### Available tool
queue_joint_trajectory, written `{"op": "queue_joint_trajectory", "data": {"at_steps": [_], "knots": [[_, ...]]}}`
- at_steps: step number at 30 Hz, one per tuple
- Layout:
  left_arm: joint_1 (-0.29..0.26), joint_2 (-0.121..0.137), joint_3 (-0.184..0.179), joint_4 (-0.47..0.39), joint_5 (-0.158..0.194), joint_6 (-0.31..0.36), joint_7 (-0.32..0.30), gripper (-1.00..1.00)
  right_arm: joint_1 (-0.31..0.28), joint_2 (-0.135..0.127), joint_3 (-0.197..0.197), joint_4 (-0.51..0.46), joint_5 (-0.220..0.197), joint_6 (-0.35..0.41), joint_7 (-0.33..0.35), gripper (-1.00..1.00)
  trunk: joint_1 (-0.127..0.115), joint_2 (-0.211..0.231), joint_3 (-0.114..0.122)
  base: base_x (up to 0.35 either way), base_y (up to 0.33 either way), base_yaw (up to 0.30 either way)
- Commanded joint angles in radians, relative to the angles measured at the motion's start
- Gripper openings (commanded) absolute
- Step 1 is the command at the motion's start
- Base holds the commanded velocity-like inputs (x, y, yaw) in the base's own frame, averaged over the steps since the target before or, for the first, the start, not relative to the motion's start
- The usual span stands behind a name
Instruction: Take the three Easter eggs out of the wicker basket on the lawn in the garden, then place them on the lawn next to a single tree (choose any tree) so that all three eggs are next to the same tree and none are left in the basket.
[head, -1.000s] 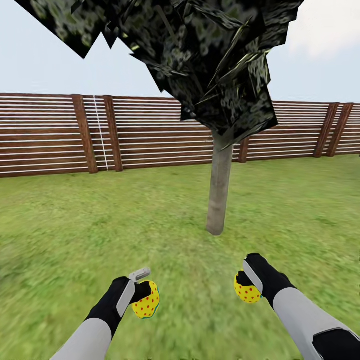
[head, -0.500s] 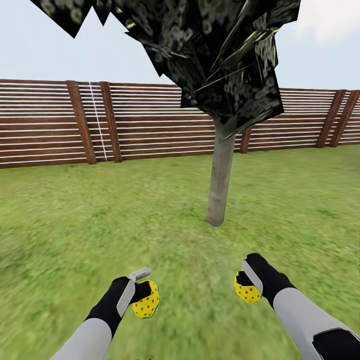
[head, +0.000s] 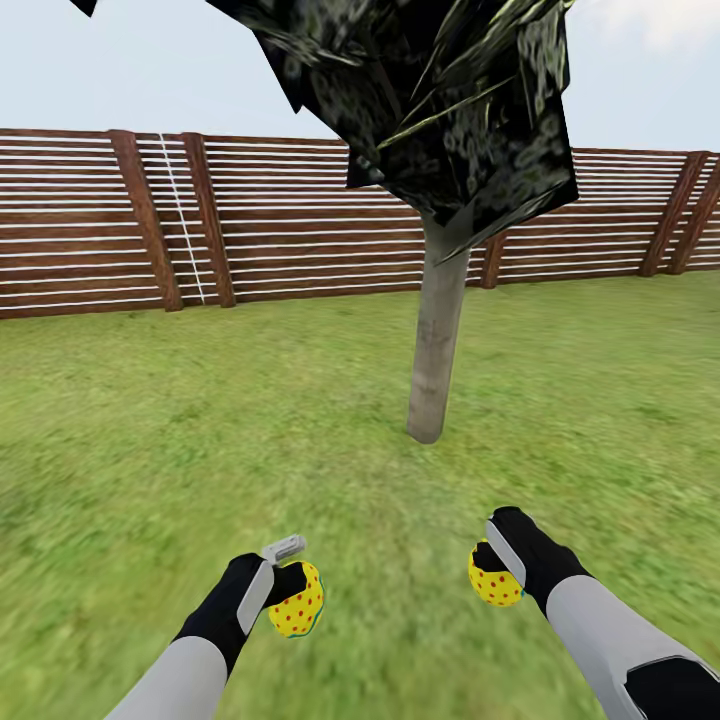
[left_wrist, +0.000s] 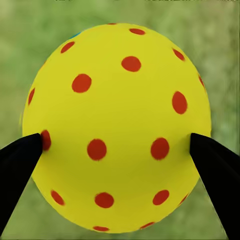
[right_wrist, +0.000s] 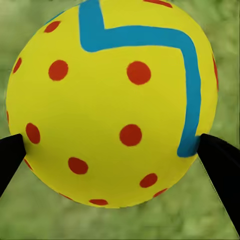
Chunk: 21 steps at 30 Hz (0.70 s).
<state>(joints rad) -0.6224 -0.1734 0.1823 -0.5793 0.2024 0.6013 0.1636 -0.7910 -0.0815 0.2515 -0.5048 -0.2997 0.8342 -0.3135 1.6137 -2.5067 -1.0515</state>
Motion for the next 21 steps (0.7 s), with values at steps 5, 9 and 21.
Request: {"op": "queue_joint_trajectory", "data": {"at_steps": [5, 9, 21], "knots": [[0.000, -0.001, 0.005, -0.002, 0.011, 0.005, 0.007, -1.00, -0.001, -0.002, 0.008, -0.001, -0.010, 0.003, -0.005, -1.00, 0.002, -0.002, -0.020, 0.271, -0.180, -0.138], [0.000, -0.001, 0.005, -0.002, 0.011, 0.005, 0.007, -1.00, -0.001, -0.001, 0.008, -0.001, -0.010, 0.003, -0.005, -1.00, 0.004, -0.003, -0.035, 0.271, -0.178, -0.296], [0.000, 0.005, 0.007, -0.011, 0.011, 0.005, 0.009, -1.00, -0.001, -0.008, 0.007, -0.001, -0.010, 0.003, -0.004, -1.00, 0.010, -0.005, -0.082, 0.086, -0.046, -0.037]]}}
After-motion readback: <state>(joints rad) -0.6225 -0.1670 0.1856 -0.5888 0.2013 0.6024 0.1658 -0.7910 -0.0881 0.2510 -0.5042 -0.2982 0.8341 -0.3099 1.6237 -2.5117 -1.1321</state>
